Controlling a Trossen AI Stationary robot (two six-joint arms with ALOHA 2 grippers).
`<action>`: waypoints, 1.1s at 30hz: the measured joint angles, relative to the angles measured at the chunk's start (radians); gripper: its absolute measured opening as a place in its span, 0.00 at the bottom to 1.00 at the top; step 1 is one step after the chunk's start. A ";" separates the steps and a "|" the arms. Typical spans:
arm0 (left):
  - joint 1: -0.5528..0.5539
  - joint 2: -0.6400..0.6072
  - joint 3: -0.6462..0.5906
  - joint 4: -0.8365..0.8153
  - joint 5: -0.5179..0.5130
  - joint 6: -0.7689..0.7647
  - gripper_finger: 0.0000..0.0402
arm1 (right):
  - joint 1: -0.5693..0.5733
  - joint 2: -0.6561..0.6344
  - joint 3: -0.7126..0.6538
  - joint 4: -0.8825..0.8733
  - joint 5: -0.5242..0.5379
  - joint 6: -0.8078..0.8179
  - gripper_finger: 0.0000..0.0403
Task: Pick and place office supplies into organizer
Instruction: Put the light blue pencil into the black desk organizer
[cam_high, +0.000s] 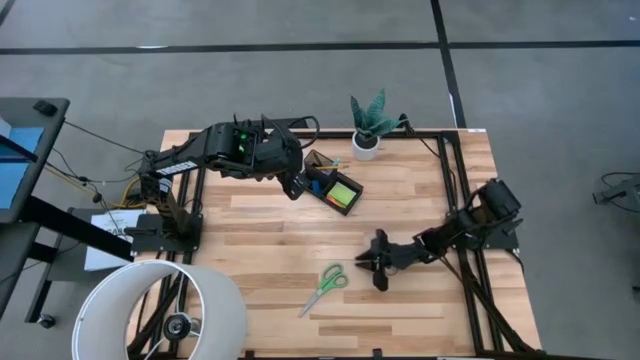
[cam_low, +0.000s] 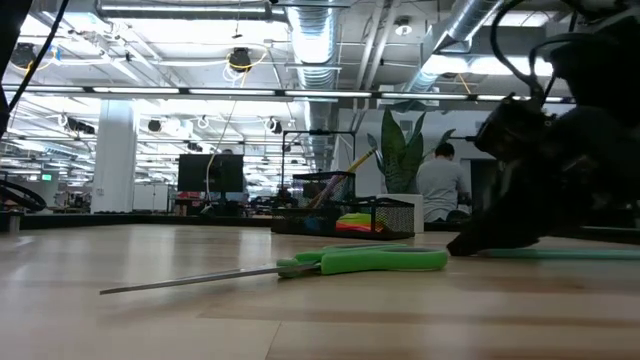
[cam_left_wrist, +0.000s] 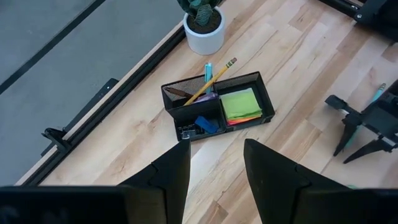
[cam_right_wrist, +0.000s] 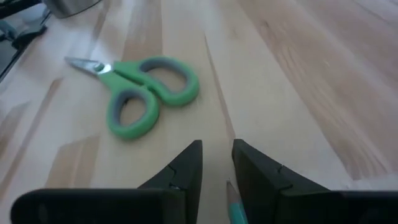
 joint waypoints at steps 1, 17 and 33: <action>0.000 0.000 0.000 0.000 0.000 0.000 0.36 | 0.006 0.000 -0.009 0.013 0.001 -0.001 0.22; -0.002 0.000 0.000 0.000 0.002 -0.015 0.36 | 0.025 0.000 -0.033 0.044 -0.011 -0.024 0.19; -0.002 0.000 0.000 0.000 0.020 -0.008 0.36 | -0.065 -0.314 -0.031 -0.467 -0.181 0.016 0.00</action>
